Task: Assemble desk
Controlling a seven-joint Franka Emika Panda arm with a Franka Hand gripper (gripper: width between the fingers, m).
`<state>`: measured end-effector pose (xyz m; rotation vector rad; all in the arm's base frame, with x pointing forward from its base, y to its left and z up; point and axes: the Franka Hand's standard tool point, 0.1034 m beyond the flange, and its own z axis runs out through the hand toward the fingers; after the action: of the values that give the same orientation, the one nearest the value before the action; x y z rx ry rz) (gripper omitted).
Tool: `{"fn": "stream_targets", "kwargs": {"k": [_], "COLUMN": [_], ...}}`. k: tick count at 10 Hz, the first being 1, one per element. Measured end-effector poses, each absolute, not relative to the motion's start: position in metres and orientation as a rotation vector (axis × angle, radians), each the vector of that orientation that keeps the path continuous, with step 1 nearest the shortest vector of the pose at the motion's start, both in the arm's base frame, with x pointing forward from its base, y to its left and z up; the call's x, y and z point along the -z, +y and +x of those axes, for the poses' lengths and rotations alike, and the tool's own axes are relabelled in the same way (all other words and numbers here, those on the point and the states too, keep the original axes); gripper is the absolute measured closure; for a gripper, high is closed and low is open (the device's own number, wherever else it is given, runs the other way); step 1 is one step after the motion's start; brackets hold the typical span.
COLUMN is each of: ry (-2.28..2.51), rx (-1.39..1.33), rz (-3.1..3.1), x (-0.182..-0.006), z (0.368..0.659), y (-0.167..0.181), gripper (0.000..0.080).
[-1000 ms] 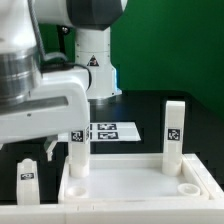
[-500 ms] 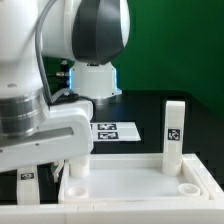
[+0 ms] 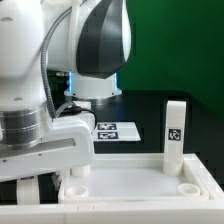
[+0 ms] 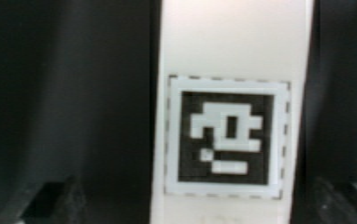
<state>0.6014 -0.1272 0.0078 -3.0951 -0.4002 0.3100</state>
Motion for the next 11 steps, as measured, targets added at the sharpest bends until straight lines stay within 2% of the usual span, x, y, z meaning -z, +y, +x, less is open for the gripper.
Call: {"fn": "stream_targets", "kwargs": {"k": [2,3,6,8,11], "ry": [-0.4,-0.414,-0.521,-0.744,-0.937], "rx": [-0.31,-0.321,-0.391,-0.334,-0.333], "rz": [-3.095,-3.088,-3.013,-2.951,-2.88], "x": [-0.008,-0.01,-0.066,-0.092,-0.093], "z": [0.601,0.602,0.615,0.605,0.6], "y": [-0.127,-0.128,-0.146,-0.149,-0.149], "gripper": [0.0517,0.0517,0.0515,0.0515,0.0515]}}
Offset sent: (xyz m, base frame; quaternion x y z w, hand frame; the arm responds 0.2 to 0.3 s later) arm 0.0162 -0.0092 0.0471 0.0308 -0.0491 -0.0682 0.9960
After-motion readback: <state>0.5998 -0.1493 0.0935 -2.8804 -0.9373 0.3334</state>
